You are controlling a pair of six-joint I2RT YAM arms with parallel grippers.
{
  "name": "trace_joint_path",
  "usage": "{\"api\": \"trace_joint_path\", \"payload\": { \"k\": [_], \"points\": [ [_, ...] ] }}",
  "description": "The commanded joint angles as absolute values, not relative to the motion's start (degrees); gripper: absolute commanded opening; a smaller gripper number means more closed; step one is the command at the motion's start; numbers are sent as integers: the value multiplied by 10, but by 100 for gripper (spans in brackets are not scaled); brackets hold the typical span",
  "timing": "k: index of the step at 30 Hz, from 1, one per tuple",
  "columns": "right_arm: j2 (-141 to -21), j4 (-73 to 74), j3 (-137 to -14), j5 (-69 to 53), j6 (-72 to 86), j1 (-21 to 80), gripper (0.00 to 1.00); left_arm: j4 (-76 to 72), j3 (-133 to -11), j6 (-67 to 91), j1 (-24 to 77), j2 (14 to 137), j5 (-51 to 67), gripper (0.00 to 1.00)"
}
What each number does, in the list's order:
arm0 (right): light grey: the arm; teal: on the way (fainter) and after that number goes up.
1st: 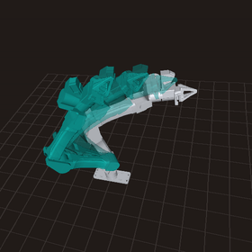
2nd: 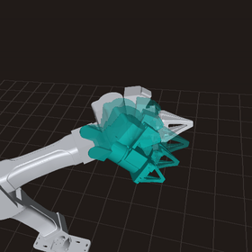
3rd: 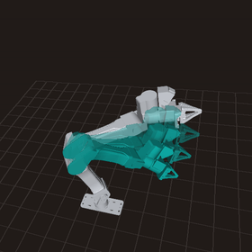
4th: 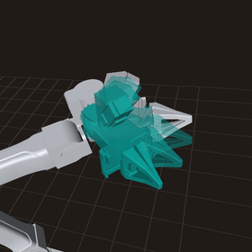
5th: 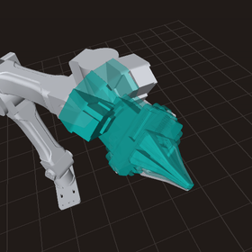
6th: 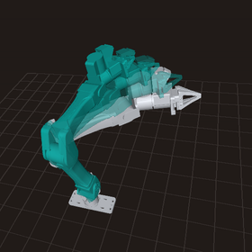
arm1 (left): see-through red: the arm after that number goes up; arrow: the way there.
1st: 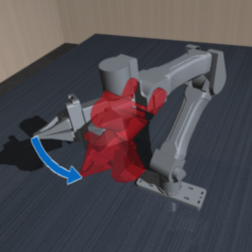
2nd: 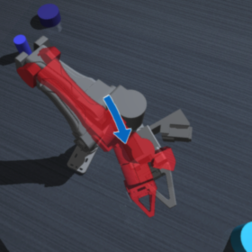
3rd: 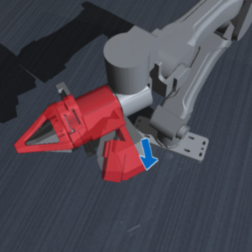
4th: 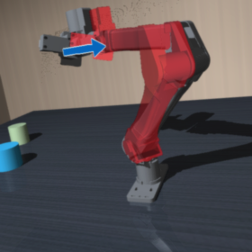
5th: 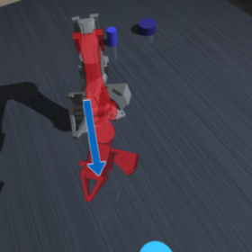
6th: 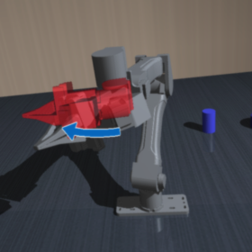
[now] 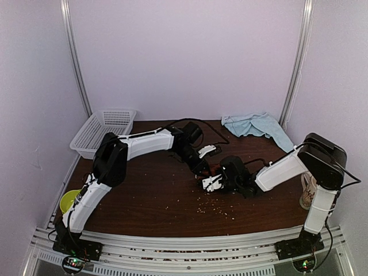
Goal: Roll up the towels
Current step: Roll the towel at the center of the board, then move the bin to the corner of the board.
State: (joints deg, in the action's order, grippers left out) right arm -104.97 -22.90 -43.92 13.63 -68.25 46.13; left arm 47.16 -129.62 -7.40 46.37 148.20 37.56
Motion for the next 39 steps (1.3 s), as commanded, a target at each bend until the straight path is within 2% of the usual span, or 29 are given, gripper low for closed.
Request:
{"api": "trace_joint_path", "payload": {
  "k": [1, 4, 7, 11, 15, 17, 23, 28, 39],
  "points": [
    [-1064, -166, -459, 135, -668, 462, 19, 557, -1239, -83, 466, 1490, 323, 15],
    [-1060, -129, -468, 119, -667, 459, 13, 536, -1214, -83, 463, 1458, 303, 37],
    [-1054, -91, -479, 97, -662, 455, 8, 521, -1188, -82, 462, 1421, 282, 41],
    [-1054, -39, -496, 70, -655, 449, 5, 479, -1142, -74, 456, 1358, 244, 54],
    [-1049, -1, -508, 42, -653, 444, 3, 456, -1113, -64, 448, 1306, 204, 80],
    [-1045, 10, -509, 35, -655, 444, 3, 448, -1104, -61, 446, 1288, 168, 87],
    [-1031, 82, -530, 2, -662, 441, 3, 372, -1041, -28, 422, 1203, 27, 97],
    [-1030, 143, -562, -14, -656, 439, 2, 286, -977, 8, 367, 1111, -104, 98],
    [-1026, 168, -567, -24, -648, 439, 3, 310, -996, 185, 145, 1134, -150, 98]
  ]
}}
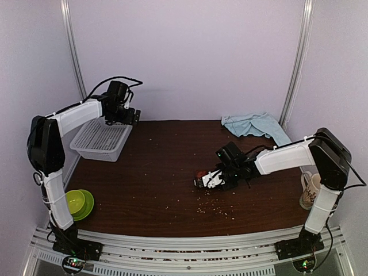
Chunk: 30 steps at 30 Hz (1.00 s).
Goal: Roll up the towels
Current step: Move the bin to the corner of the board.
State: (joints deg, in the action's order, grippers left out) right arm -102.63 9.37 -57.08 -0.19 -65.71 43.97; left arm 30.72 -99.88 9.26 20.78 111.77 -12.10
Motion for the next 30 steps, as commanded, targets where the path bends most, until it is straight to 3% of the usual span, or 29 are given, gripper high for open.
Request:
{"api": "trace_joint_path", "payload": {
  "k": [1, 5, 12, 30],
  "points": [
    [-1026, 169, -567, -25, -647, 439, 3, 309, -990, 204, 132, 1133, -144, 98],
    [-1029, 175, -570, -30, -646, 439, 3, 316, -975, 229, 115, 1127, -186, 98],
    [-1031, 181, -575, -38, -645, 440, 4, 483, -1059, 274, 111, 1212, -291, 98],
    [-1035, 193, -584, -47, -642, 447, 4, 476, -832, 386, 108, 1121, -156, 98]
  ]
}}
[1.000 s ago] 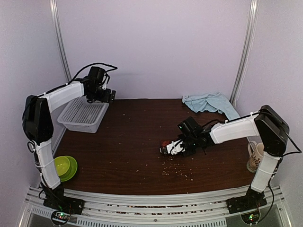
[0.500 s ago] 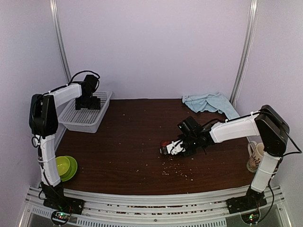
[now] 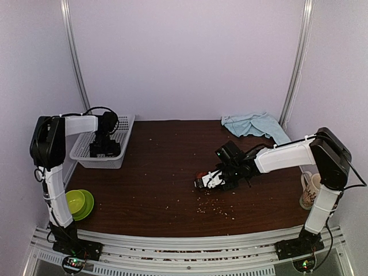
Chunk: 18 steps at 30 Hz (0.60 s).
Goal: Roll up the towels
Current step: Move the bin to the corner of the board.
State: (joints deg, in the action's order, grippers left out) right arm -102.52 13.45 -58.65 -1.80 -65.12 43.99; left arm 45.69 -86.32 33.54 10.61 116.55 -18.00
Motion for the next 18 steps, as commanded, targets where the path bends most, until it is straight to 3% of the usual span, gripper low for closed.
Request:
{"api": "trace_joint_path", "payload": {
  "k": [1, 18],
  "points": [
    [-1036, 194, -584, -47, -642, 447, 4, 475, -820, 391, 107, 1110, -161, 98],
    [-1048, 224, -592, -53, -649, 449, 4, 462, -781, 375, 126, 973, -224, 98]
  ]
}}
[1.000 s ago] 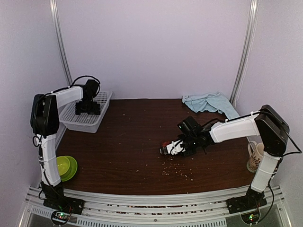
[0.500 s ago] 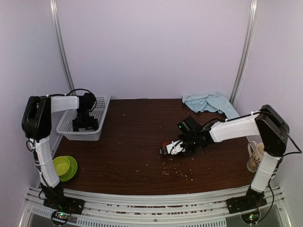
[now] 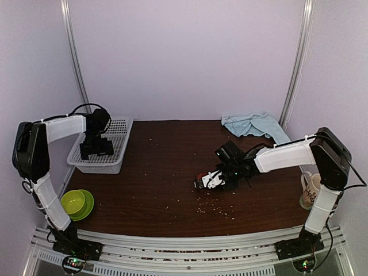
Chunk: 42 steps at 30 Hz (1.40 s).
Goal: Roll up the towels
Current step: Move the bin to the corner of the board, then pick up the towel from the center of the board.
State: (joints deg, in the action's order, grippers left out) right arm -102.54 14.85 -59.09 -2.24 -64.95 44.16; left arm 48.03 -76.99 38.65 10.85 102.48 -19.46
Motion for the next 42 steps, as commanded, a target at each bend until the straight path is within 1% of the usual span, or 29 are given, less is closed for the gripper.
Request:
{"api": "trace_joint_path", "payload": {
  "k": [1, 3, 7, 10, 12, 14, 16, 18, 20, 23, 30, 38, 42],
  "points": [
    [-1050, 229, -594, -55, -650, 449, 4, 446, -781, 367, 136, 956, -224, 98],
    [-1055, 245, -603, -62, -650, 449, 4, 392, -769, 336, 161, 911, -207, 98],
    [-1063, 274, -621, -74, -647, 449, 3, 247, -697, 273, 217, 808, -155, 98],
    [-1063, 275, -620, -73, -646, 449, 3, 171, -651, 240, 248, 775, -124, 98],
    [-1057, 263, -611, -68, -649, 449, 3, 150, -632, 241, 256, 779, -93, 98],
    [-1046, 241, -593, -64, -660, 449, 3, 140, -625, 249, 273, 801, -69, 98],
    [-1038, 234, -579, -65, -680, 449, 3, 140, -637, 249, 307, 836, -69, 98],
    [-1036, 236, -571, -67, -703, 450, 4, 139, -663, 250, 351, 882, -62, 98],
    [-1038, 238, -565, -64, -727, 449, 5, 137, -699, 253, 373, 941, -32, 98],
    [-1036, 222, -544, -47, -761, 451, 6, 111, -749, 255, 384, 1022, 43, 98],
    [-986, 206, -496, -44, -856, 448, 5, 100, -875, 252, 399, 1183, 152, 98],
    [-960, 188, -499, -59, -887, 443, 4, 84, -952, 247, 414, 1276, 261, 97],
    [-958, 171, -497, -60, -891, 443, 4, 68, -970, 264, 420, 1312, 324, 96]
  ]
}}
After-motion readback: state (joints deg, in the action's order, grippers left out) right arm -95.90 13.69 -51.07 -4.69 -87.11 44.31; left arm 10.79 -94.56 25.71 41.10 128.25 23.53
